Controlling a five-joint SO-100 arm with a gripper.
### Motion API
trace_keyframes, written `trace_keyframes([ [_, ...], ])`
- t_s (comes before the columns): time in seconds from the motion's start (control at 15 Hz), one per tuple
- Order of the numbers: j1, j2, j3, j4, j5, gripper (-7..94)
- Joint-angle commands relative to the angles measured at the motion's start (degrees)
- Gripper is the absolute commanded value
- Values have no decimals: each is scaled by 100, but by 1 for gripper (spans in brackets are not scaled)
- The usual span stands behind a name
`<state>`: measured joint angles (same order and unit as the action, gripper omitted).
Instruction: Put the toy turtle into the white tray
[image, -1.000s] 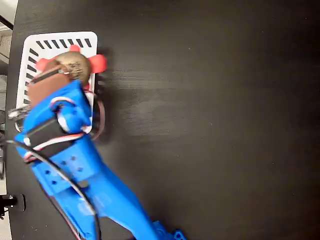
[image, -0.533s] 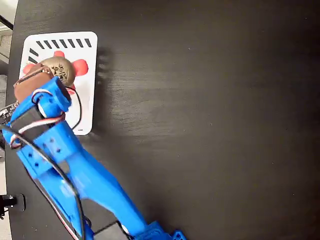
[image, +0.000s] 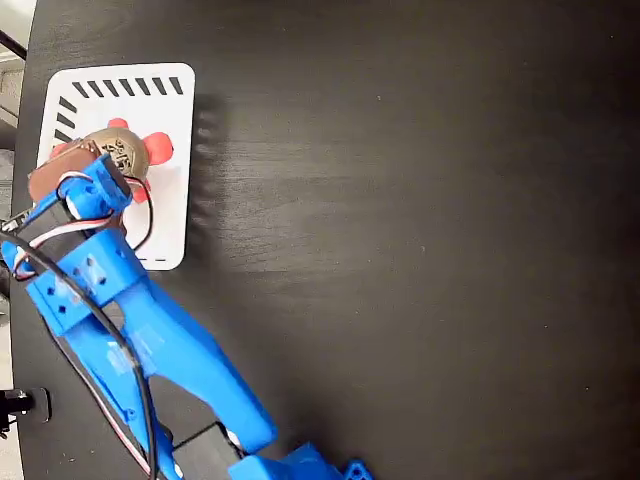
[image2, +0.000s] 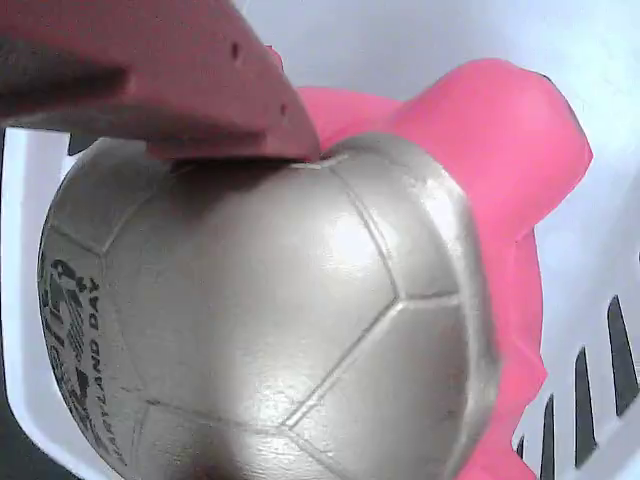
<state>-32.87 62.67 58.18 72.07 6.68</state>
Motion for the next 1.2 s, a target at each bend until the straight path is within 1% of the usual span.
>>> trace_keyframes([
  [0.0, -141, 290, -422, 62, 18, 7],
  [0.13, -185, 290, -422, 167, -9, 31],
  [0.2, -202, 290, -422, 185, 0, 41],
  [0.27, -220, 299, -422, 211, 0, 46],
  [0.4, -237, 325, -422, 264, 26, 48],
  [0.73, -220, 510, -404, 396, 53, 49],
  [0.8, -193, 650, -396, 457, 53, 47],
  [0.87, -167, 888, -316, 510, 62, 39],
  [0.93, -132, 1178, -185, 536, 62, 23],
  [1.07, -9, 1819, 176, 527, 132, -1],
  [1.13, 105, 2180, 396, 492, 211, -1],
])
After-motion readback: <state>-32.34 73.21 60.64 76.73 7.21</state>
